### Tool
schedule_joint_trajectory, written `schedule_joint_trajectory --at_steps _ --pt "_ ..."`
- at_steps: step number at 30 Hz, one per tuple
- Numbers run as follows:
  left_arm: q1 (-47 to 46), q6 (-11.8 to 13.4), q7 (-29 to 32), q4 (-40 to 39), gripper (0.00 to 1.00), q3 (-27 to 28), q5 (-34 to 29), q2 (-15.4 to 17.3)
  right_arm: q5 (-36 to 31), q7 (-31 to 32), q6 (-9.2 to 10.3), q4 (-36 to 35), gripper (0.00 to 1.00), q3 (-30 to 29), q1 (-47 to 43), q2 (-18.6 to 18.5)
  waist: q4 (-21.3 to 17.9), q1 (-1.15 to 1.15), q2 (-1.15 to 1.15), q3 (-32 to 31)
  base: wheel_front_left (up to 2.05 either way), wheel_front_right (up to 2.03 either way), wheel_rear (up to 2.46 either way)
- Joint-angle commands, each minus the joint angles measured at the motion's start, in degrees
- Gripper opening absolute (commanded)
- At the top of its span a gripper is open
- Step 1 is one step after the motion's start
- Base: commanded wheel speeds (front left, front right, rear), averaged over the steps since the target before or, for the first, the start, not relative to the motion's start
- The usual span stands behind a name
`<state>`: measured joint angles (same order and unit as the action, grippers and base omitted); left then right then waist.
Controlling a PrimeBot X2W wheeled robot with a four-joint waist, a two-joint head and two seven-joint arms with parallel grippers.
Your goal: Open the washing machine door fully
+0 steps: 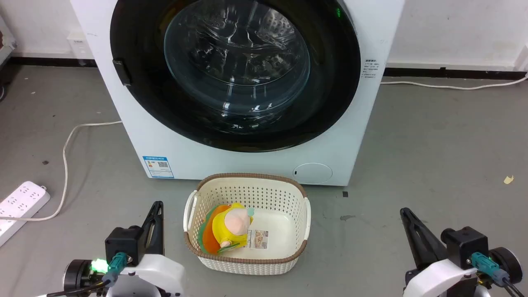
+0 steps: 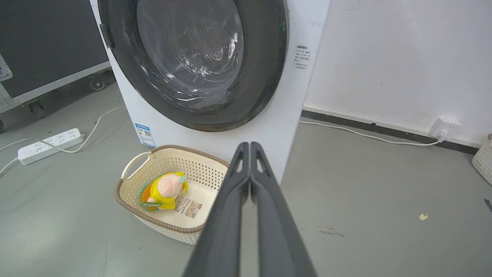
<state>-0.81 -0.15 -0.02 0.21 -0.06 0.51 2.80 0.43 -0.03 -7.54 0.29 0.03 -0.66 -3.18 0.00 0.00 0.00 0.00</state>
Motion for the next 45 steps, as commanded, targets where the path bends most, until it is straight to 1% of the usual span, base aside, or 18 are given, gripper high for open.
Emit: schedule_joint_trajectory --at_steps 1,45 --pt "0.81 0.15 0.02 -0.21 0.00 0.06 -0.51 0.08 -0.43 0.03 0.05 -0.29 0.00 -0.03 0.66 0.30 0.00 0.00 0.00 0.00 0.00 0.00 0.00" --pt "0.81 0.15 0.02 -0.21 0.00 0.06 -0.51 0.08 -0.43 0.03 0.05 -0.29 0.00 -0.03 0.66 0.30 0.00 0.00 0.00 0.00 0.00 0.00 0.00"
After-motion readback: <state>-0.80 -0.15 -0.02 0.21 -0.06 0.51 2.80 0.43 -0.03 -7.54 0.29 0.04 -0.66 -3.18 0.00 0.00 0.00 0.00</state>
